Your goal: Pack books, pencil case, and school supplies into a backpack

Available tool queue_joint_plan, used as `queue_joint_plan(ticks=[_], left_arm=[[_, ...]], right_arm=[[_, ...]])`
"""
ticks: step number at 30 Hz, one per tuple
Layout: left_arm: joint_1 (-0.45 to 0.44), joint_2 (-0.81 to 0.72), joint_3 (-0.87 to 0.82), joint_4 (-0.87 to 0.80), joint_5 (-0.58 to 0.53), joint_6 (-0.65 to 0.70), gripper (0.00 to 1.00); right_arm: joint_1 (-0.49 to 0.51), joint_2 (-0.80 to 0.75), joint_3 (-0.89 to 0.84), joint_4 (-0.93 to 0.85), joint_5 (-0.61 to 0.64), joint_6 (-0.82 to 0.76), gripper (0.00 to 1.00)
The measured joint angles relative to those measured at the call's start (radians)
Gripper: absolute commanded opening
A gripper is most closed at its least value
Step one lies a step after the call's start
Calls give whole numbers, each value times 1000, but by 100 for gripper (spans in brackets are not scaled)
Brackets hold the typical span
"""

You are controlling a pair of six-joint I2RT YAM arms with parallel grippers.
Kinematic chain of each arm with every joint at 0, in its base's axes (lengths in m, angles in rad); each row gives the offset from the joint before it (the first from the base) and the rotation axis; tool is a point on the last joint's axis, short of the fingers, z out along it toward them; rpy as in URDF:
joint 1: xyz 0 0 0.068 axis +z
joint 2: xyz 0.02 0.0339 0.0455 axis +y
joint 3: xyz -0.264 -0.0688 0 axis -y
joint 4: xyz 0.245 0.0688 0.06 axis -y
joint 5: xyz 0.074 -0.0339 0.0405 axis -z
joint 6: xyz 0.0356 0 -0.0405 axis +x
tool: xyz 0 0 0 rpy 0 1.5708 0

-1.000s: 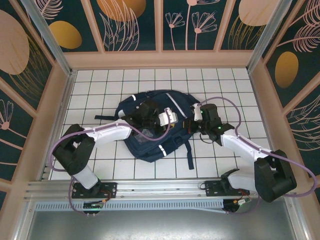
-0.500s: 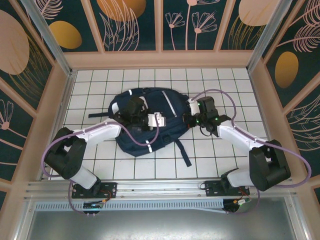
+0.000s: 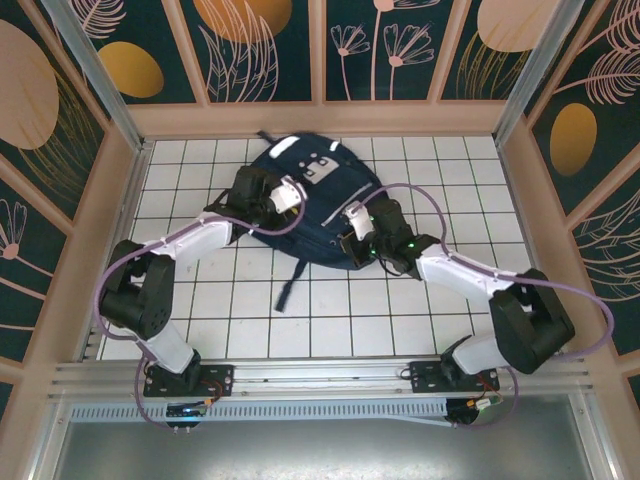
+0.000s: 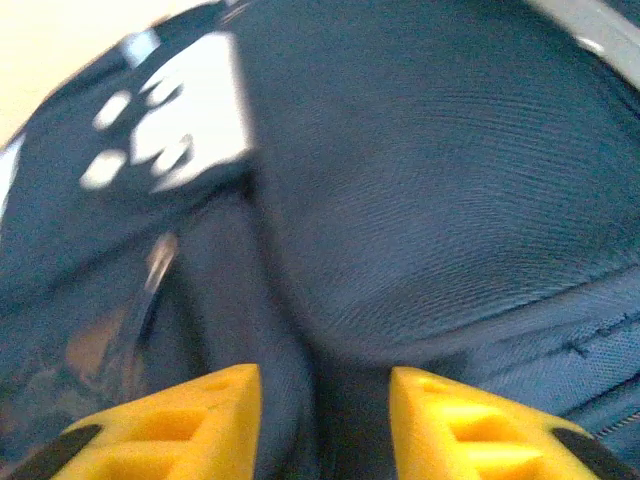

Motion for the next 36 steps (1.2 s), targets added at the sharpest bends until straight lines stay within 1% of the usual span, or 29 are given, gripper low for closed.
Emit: queue_joint_plan(ticks=[1, 2, 3, 4, 5, 8, 10, 14, 16, 18, 22, 25, 28, 29, 32, 33, 36], left_arm=[[10, -18, -8, 6, -12, -80, 52], [17, -39, -20, 13, -25, -160, 49], [25, -66, -36, 16, -33, -255, 36], [30, -93, -49, 16, -35, -356, 26], [32, -107, -54, 15, -24, -435, 25], [31, -104, -41, -12, 45, -664, 27], [24, -52, -3, -70, 96, -810, 30], [8, 29, 14, -138, 155, -1024, 32], [-9, 48, 13, -158, 164, -1120, 36], [-25, 49, 11, -159, 164, -1192, 39], [-55, 49, 11, -130, 157, -1312, 39], [-73, 56, 12, -109, 132, -1391, 38], [-85, 95, 13, -102, 102, -1460, 35], [-87, 111, 13, -101, 94, -1480, 29], [-91, 131, 13, -103, 58, -1518, 1], [-93, 130, 18, -109, 41, -1517, 0], [-99, 129, 44, -141, 11, -1487, 0]], right_arm=[[3, 25, 9, 0, -6, -2, 0], [6, 45, 18, -1, -13, -3, 0], [10, 64, 28, -1, -19, -4, 0], [13, 83, 42, -2, -27, -6, 0], [15, 97, 54, -1, -34, -8, 0], [21, 132, 89, 0, -55, -16, 0], [23, 145, 100, 1, -70, -24, 0], [25, 162, 104, 6, -88, -30, 0], [27, 168, 106, 10, -93, -30, 0], [33, 173, 109, 14, -93, -30, 0], [52, 179, 120, 22, -93, -30, 0], [71, 184, 123, 34, -93, -30, 0], [87, 195, 123, 45, -92, -29, 0], [90, 199, 123, 46, -89, -29, 0], [95, 211, 123, 43, -69, -30, 0], [98, 212, 123, 41, -54, -29, 0], [105, 212, 123, 40, 1, -23, 0]])
